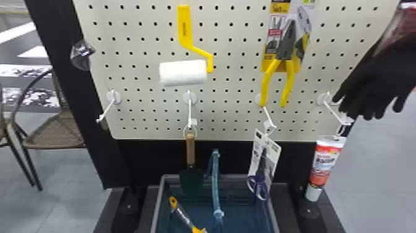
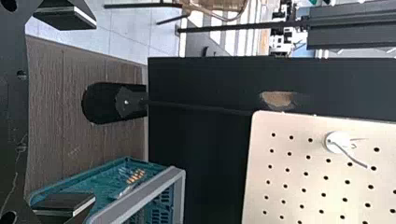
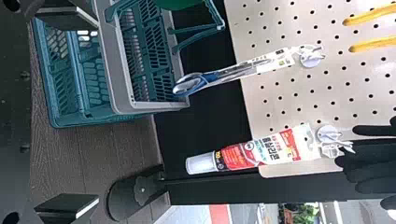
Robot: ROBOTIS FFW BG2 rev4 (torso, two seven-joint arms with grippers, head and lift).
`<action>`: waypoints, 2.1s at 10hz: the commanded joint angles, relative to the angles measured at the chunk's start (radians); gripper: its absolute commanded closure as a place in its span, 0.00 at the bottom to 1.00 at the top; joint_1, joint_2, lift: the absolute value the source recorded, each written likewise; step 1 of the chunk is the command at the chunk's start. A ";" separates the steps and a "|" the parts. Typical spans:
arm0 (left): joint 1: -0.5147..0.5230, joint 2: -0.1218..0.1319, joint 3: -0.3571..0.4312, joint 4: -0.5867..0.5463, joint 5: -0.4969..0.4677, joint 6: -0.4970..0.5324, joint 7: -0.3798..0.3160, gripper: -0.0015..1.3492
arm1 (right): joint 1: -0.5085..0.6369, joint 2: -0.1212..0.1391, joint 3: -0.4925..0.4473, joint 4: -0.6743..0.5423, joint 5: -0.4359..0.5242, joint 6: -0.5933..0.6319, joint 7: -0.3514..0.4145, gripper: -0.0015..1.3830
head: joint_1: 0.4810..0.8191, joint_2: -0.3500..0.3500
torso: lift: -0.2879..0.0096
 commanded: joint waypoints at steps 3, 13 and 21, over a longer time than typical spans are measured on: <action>-0.010 0.004 -0.004 0.005 0.022 0.005 -0.006 0.00 | 0.001 0.000 0.000 0.000 -0.002 0.000 0.000 0.00 | 0.20 0.50 | 0.63; -0.030 0.018 -0.012 0.005 0.039 0.022 -0.015 0.00 | -0.001 0.002 0.000 0.002 -0.008 0.000 -0.002 0.00 | 0.20 0.50 | 0.63; -0.030 0.018 -0.012 0.005 0.040 0.025 -0.015 0.00 | -0.001 0.002 -0.002 0.002 -0.008 0.000 -0.003 0.00 | 0.20 0.50 | 0.63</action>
